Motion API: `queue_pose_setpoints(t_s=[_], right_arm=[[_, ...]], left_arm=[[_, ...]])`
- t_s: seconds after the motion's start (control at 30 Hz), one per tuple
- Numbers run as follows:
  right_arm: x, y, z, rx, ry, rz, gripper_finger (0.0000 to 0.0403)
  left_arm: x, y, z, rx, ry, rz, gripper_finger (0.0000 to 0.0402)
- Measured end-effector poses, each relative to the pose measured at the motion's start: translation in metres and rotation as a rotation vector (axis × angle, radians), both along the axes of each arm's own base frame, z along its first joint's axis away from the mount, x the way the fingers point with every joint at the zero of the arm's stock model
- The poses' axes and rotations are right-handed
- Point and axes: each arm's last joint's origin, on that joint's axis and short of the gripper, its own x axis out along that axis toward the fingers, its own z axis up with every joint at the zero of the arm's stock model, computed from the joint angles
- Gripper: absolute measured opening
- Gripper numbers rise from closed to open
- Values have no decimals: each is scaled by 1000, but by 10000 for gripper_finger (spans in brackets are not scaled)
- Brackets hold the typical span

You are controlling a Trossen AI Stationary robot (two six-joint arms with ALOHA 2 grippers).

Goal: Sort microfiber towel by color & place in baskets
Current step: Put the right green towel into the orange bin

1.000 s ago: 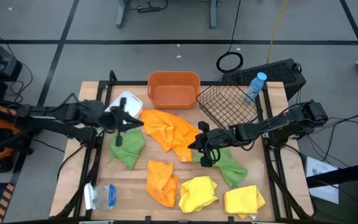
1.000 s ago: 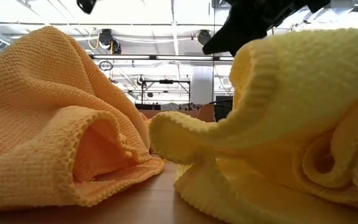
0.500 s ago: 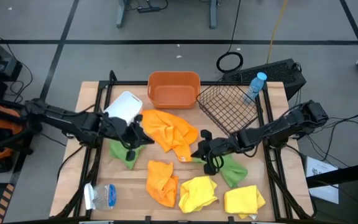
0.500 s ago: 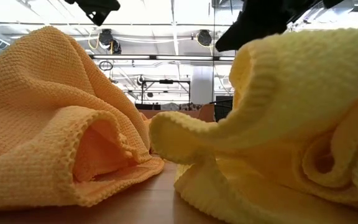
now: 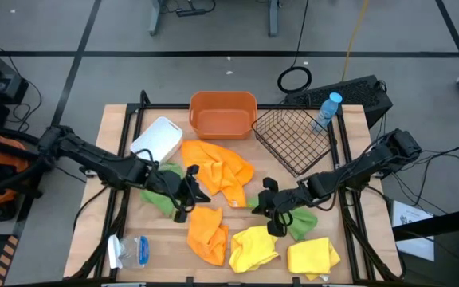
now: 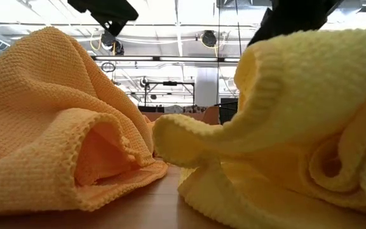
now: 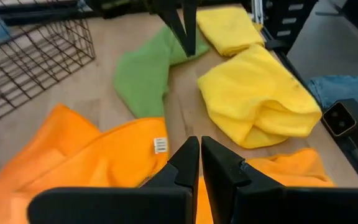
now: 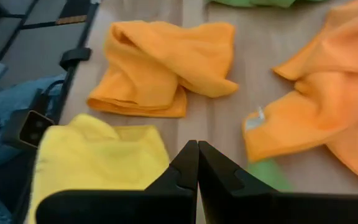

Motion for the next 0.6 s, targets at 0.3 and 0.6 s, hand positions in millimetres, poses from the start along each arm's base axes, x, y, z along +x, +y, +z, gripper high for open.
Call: queue_pose_setpoints(t_s=[0.3,0.6], right_arm=[[-10,2,-8,-33,98,-98,35],[-12,2,-11,-49,131,-98,101]], left_arm=[[16,-6,-19,16,25,6,27],[18,-4,-19,55,1,74,27]])
